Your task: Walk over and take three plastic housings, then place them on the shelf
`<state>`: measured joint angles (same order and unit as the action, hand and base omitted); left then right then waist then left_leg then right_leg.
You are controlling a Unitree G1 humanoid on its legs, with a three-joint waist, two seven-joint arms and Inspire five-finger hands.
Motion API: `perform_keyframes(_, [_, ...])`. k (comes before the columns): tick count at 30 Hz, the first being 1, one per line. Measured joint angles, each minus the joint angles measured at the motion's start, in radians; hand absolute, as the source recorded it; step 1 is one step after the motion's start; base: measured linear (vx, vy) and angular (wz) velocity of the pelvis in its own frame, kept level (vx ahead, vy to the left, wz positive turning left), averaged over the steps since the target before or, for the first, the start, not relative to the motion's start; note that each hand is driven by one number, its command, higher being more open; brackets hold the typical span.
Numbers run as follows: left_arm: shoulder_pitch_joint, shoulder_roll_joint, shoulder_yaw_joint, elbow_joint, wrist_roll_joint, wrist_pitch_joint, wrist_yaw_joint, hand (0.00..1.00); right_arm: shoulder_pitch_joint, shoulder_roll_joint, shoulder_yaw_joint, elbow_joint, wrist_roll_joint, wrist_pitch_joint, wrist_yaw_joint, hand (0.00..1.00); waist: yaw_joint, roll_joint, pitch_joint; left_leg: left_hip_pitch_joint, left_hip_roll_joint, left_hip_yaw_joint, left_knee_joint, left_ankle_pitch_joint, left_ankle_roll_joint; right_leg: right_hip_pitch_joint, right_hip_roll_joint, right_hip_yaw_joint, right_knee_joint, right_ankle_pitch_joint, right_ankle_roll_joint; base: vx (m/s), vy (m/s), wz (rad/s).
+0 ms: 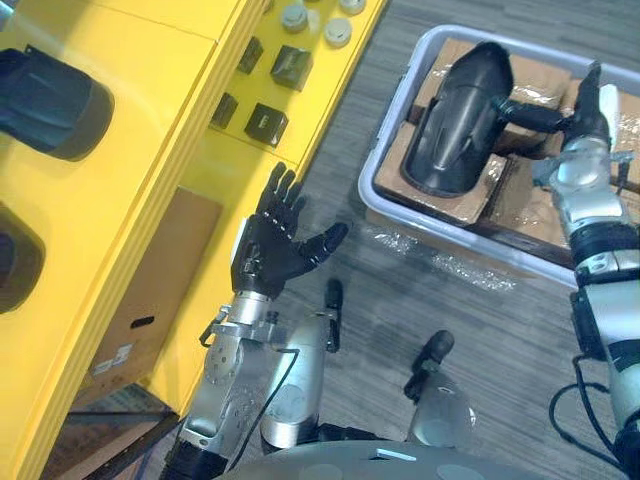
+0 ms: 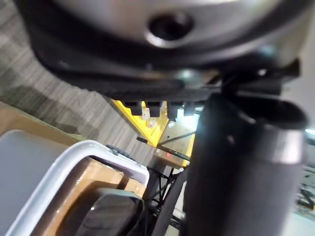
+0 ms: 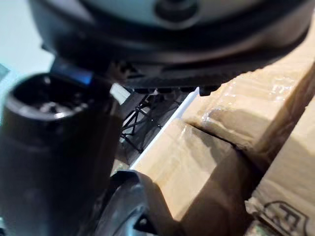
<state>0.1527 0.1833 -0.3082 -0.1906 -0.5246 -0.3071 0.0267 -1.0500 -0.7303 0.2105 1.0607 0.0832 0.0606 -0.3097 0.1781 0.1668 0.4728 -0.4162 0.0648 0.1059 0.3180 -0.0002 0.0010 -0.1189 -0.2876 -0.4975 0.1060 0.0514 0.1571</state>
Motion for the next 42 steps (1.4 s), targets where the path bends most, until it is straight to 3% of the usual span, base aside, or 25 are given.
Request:
perform_keyframes(5, [-0.007,-0.001,-0.020,0.038,-0.033,0.000,0.014,1.00,-0.029,-0.017,0.029,0.082,-0.002,0.031,0.047,1.00,0.019,0.008,0.005,-0.013,-0.005,-0.014,-0.025,0.025,0.001,-0.022,-0.006,-0.018,0.021,-0.008,-0.011,-0.05,0.020,0.09])
perform_keyframes(10, [-0.048,-0.020,-0.053,0.075,-0.062,-0.005,0.020,1.00,-0.091,-0.077,0.078,0.126,-0.039,0.033,0.080,1.00,0.045,0.037,0.016,-0.037,-0.014,-0.026,-0.053,0.051,0.000,-0.065,-0.020,-0.035,0.061,-0.023,-0.015,-0.07,0.029,0.07])
perform_keyframes(11, [-0.051,-0.019,-0.062,0.085,-0.062,-0.008,0.028,1.00,-0.102,-0.091,0.087,0.128,-0.039,0.033,0.090,0.00,0.047,0.039,0.017,-0.041,-0.017,-0.029,-0.070,0.063,0.000,-0.078,-0.023,-0.038,0.068,-0.026,-0.019,-0.06,0.020,0.10])
perform_keyframes(19, [-0.071,-0.019,-0.078,0.110,-0.062,-0.021,0.038,1.00,-0.099,-0.146,0.145,0.110,-0.182,0.041,0.101,0.00,0.050,0.044,0.018,-0.027,-0.018,-0.037,-0.125,0.097,-0.011,-0.091,-0.025,-0.046,0.089,-0.039,-0.032,-0.04,0.006,0.03])
perform_keyframes(25, [-0.067,-0.018,-0.077,0.110,-0.062,-0.022,0.034,1.00,-0.094,-0.155,0.157,0.099,-0.300,0.114,0.031,0.00,0.049,0.047,0.016,0.012,-0.014,-0.037,-0.202,0.147,-0.019,-0.101,-0.027,-0.049,0.122,-0.063,-0.034,-0.01,-0.017,0.01])
perform_keyframes(27, [-0.060,-0.018,-0.077,0.110,-0.062,-0.022,0.033,1.00,-0.072,-0.124,0.174,0.113,-0.315,0.186,0.026,0.00,0.050,0.048,0.016,0.026,-0.009,-0.036,-0.212,0.151,-0.024,-0.100,-0.027,-0.049,0.140,-0.075,-0.038,0.02,-0.064,0.01])
perform_keyframes(35, [-0.003,-0.017,-0.064,0.051,-0.063,-0.024,0.014,1.00,-0.019,-0.086,0.170,0.104,-0.342,0.186,0.029,0.00,0.035,0.048,0.015,0.065,-0.008,-0.031,-0.238,0.161,-0.029,-0.081,-0.031,-0.049,0.156,-0.088,-0.041,-0.01,-0.038,-0.01])
perform_keyframes(40, [0.017,-0.007,-0.025,0.022,-0.063,-0.027,-0.008,1.00,0.016,-0.088,0.170,0.095,-0.354,0.140,0.036,0.00,0.023,0.047,0.016,0.100,-0.005,-0.030,-0.296,0.195,-0.032,-0.070,-0.024,-0.050,0.156,-0.090,-0.044,-0.05,-0.049,0.00])
perform_keyframes(42, [0.028,0.015,-0.004,0.017,-0.061,-0.037,-0.021,1.00,0.059,-0.089,0.169,0.023,-0.354,0.122,0.035,0.00,0.003,0.040,0.020,0.125,-0.001,-0.025,-0.324,0.212,-0.031,-0.061,-0.021,-0.046,0.157,-0.089,-0.043,-0.06,-0.092,-0.04])
